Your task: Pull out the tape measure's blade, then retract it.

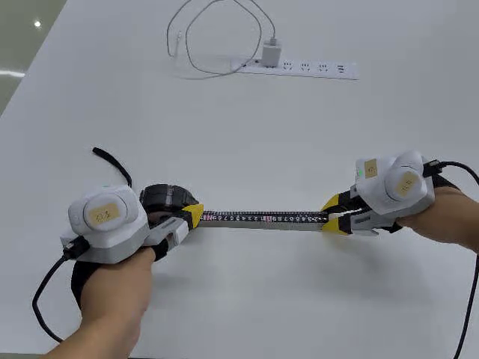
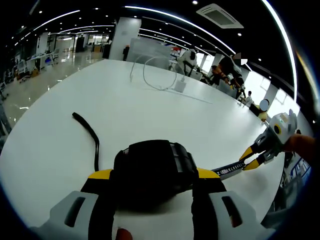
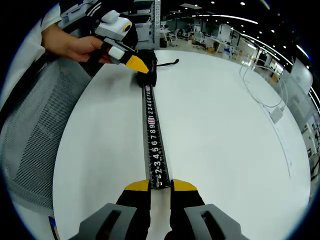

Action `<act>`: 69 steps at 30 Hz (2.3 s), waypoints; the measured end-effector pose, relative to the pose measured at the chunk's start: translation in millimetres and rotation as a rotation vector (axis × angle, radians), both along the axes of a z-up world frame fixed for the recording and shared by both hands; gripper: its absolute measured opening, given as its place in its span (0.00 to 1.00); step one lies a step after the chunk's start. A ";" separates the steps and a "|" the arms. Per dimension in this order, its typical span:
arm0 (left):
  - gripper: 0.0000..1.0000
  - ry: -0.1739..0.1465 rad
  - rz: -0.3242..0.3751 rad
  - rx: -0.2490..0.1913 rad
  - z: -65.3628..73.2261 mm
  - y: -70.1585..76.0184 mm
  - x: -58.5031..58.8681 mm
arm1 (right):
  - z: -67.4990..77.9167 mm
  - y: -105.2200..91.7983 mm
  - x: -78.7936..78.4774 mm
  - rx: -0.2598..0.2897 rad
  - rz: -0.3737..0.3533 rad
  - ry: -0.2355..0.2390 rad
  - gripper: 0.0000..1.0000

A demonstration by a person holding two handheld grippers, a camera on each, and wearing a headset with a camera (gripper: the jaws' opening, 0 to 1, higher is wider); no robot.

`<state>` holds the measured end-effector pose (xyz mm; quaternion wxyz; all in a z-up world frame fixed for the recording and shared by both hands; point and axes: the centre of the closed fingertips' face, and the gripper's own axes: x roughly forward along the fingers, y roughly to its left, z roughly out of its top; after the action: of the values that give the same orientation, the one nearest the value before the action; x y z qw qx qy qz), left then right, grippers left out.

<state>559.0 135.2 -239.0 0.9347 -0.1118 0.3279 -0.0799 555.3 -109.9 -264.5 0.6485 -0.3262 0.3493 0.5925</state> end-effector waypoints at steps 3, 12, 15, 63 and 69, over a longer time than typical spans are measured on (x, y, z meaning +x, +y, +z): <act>0.58 0.000 0.001 -0.004 0.1 0.1 0.0 | 0.3 3.0 0.4 0.004 0.001 0.000 0.10; 0.58 0.001 0.002 -0.007 -0.4 0.3 -0.3 | -0.3 13.4 0.8 0.017 0.011 0.005 0.10; 0.58 0.001 0.002 -0.009 -0.7 0.4 -0.4 | -0.9 16.1 1.6 0.020 0.015 0.005 0.10; 0.57 0.003 -0.001 -0.041 0.9 1.2 -0.8 | -3.2 67.4 2.5 0.081 0.045 0.019 0.10; 0.57 0.003 -0.001 -0.044 0.6 2.0 -0.3 | -2.5 74.8 2.9 0.090 0.051 0.016 0.10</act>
<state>558.8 137.2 -238.3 0.9314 -0.1324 0.3275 -0.0874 558.3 -35.1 -266.9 0.6442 -0.3006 0.3190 0.6268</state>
